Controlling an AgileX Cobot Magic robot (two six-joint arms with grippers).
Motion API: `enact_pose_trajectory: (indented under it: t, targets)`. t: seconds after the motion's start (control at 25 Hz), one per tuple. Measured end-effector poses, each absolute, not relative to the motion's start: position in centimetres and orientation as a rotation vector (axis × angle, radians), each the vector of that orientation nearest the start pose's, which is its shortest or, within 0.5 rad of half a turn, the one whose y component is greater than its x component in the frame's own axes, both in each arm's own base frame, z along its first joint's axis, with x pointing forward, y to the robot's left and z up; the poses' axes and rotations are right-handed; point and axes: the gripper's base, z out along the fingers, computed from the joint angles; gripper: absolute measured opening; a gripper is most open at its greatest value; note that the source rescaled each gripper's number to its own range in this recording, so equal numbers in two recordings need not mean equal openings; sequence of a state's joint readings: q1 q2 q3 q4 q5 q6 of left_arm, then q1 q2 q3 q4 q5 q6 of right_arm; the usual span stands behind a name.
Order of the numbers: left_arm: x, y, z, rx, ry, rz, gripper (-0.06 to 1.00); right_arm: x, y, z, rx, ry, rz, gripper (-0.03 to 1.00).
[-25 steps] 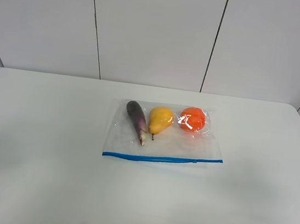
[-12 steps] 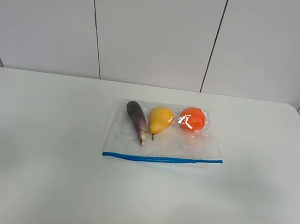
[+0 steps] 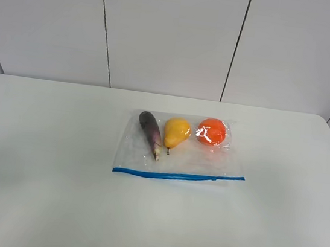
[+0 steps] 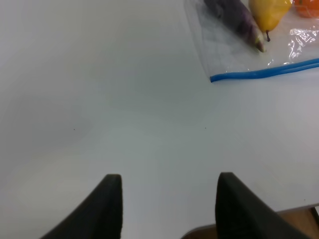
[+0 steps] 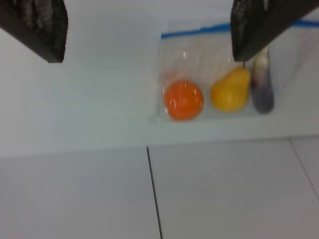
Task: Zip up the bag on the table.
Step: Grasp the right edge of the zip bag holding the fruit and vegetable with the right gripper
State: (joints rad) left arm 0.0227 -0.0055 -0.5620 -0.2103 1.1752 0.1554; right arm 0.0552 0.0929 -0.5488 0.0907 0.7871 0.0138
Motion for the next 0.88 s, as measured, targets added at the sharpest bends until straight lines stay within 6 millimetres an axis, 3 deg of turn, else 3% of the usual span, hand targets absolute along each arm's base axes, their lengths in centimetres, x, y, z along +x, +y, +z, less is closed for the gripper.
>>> enact_pose_trajectory:
  t: [0.2, 0.48, 0.64, 0.88]
  targets:
    - [-1.9, -1.8, 28.6, 0.170, 2.069, -0.143, 1.00, 5.9, 0.8, 34.7, -0.019, 1.821, 0.136, 0.94]
    - [-1.9, -1.8, 28.6, 0.170, 2.069, -0.143, 1.00, 14.3, 1.2, 38.0, -0.037, 1.913, 0.108, 0.94]
    - [-1.9, -1.8, 28.6, 0.170, 2.069, -0.143, 1.00, 19.4, 1.6, 37.3, -0.028, 2.037, 0.126, 0.94]
    - [-1.9, -1.8, 28.6, 0.170, 2.069, -0.143, 1.00, 26.3, 2.3, 32.4, 0.036, 2.266, 0.205, 0.94]
